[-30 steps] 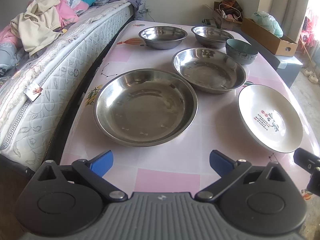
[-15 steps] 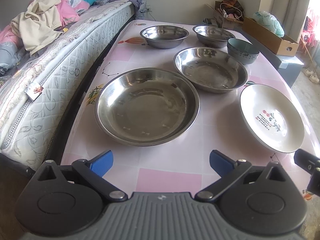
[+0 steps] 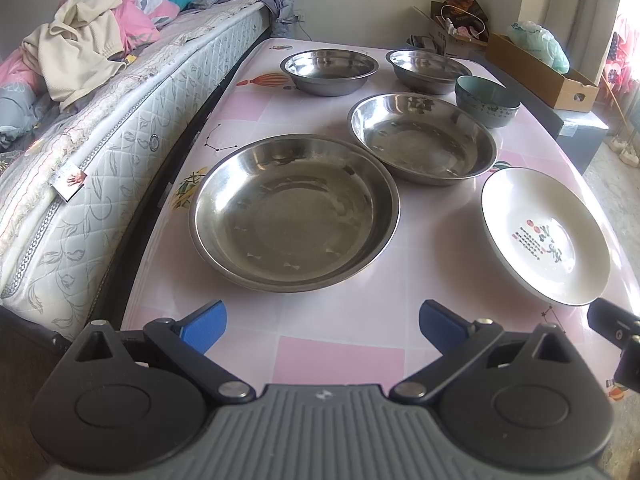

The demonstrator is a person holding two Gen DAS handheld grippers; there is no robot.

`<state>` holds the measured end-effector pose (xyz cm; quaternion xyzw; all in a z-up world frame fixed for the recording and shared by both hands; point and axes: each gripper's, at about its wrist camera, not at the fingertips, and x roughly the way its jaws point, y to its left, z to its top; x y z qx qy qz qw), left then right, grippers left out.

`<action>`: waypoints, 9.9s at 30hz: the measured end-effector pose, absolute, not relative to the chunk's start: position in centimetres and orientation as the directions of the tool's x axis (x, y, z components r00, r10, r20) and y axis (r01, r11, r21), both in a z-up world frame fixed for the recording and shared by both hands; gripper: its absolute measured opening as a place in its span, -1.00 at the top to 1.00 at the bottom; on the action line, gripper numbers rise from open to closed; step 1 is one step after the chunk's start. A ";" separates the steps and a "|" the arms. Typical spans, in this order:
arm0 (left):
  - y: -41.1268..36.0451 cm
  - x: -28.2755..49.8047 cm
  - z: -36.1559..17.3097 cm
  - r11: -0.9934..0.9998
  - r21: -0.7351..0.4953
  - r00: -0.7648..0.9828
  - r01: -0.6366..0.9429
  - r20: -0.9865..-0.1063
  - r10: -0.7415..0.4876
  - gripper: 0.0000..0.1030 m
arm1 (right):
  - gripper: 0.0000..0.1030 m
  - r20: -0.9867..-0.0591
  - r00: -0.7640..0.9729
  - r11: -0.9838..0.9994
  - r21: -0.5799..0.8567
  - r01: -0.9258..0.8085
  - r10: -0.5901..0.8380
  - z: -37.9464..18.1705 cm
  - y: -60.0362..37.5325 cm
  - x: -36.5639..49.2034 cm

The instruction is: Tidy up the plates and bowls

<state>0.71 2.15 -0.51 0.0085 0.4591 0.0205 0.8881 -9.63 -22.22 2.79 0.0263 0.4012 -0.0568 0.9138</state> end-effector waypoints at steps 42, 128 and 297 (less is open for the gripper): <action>4.0 24.6 9.0 0.993 0.054 0.717 0.103 -0.696 -0.037 -1.00 | -0.98 -0.525 0.827 0.978 0.147 -0.148 0.204 12.5 -30.2 12.6; 0.6 45.7 5.1 0.995 0.023 0.608 0.095 -0.793 -0.040 0.74 | 0.79 -0.755 0.555 0.929 0.357 -0.099 0.349 3.4 -22.8 43.6; -15.4 42.1 -4.8 0.946 -0.124 0.340 0.299 -0.912 -0.227 0.77 | 0.74 -0.807 0.487 0.884 0.448 0.136 0.334 -6.6 -39.4 36.5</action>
